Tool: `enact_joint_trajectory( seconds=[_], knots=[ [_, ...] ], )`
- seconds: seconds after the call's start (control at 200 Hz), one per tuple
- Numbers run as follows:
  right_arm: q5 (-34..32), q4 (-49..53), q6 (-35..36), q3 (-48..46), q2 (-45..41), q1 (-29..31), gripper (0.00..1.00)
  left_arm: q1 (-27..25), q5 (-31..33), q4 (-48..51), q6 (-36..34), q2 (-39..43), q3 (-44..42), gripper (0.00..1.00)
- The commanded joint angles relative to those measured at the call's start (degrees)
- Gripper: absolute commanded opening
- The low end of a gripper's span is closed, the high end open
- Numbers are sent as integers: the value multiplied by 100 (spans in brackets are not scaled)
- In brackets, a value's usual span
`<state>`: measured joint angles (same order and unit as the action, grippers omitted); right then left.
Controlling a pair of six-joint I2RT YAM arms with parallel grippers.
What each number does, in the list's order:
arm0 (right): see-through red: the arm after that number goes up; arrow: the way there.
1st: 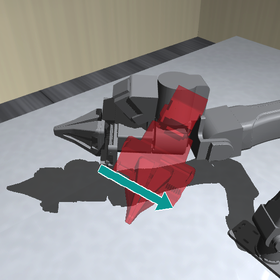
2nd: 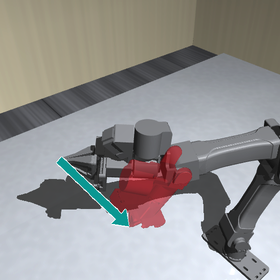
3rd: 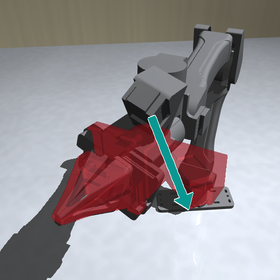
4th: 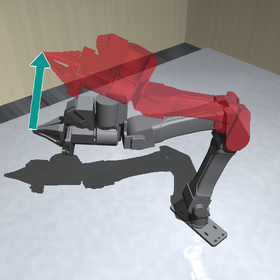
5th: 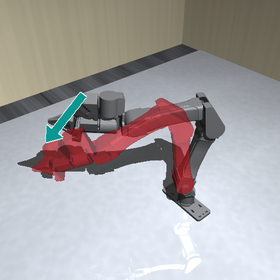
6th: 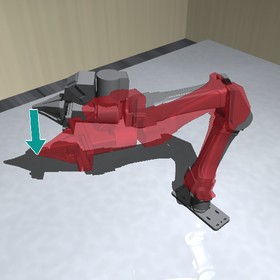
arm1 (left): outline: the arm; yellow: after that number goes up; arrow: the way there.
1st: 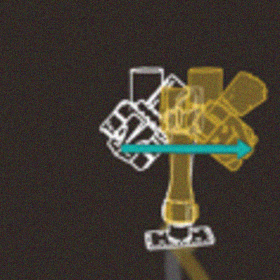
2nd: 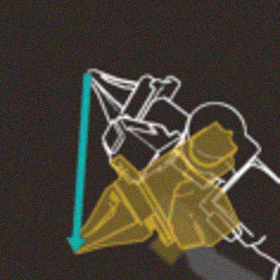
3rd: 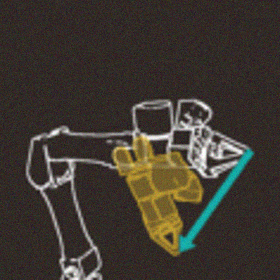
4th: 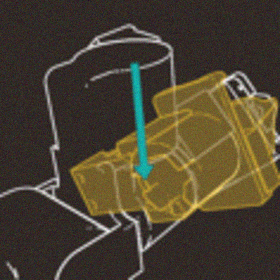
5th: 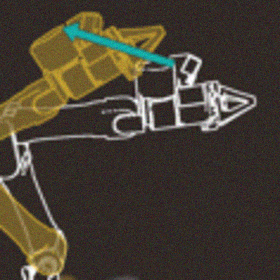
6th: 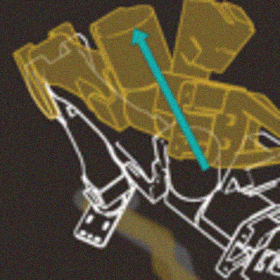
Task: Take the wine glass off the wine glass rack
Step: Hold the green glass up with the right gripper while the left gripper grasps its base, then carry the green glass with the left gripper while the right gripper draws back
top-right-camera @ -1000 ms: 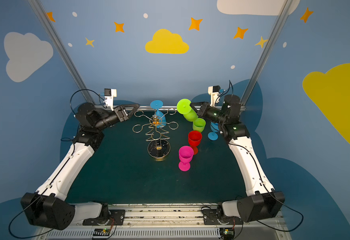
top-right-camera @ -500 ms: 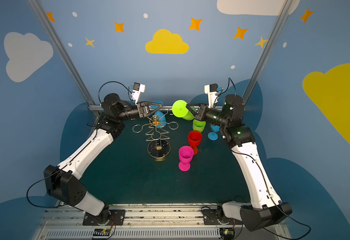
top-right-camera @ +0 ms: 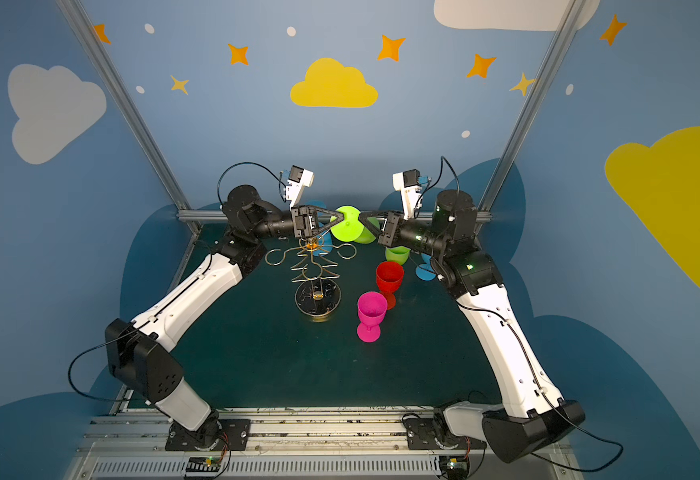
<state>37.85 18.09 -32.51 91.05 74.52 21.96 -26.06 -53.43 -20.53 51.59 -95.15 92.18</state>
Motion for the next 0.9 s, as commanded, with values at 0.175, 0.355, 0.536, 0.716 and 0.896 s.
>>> enact_joint_trajectory(
  seconds=[0.175,0.355,0.536,0.716,0.896],
  knots=[
    [-75,-50,100,247,63,54,0,-17,-166,-653,440,-23,19,3],
    [-433,329,474,241,-187,15,23,34,-43,-1254,1321,-91,52,3],
    [-1226,514,1289,-248,-885,-55,66,166,87,-1431,2038,-136,325,3],
    [-1384,485,2168,-585,-1163,-68,78,277,146,-1143,2379,-86,537,3],
    [-1192,-140,2953,-1115,-1332,-34,83,360,219,-1178,2944,-67,558,3]
  ],
)
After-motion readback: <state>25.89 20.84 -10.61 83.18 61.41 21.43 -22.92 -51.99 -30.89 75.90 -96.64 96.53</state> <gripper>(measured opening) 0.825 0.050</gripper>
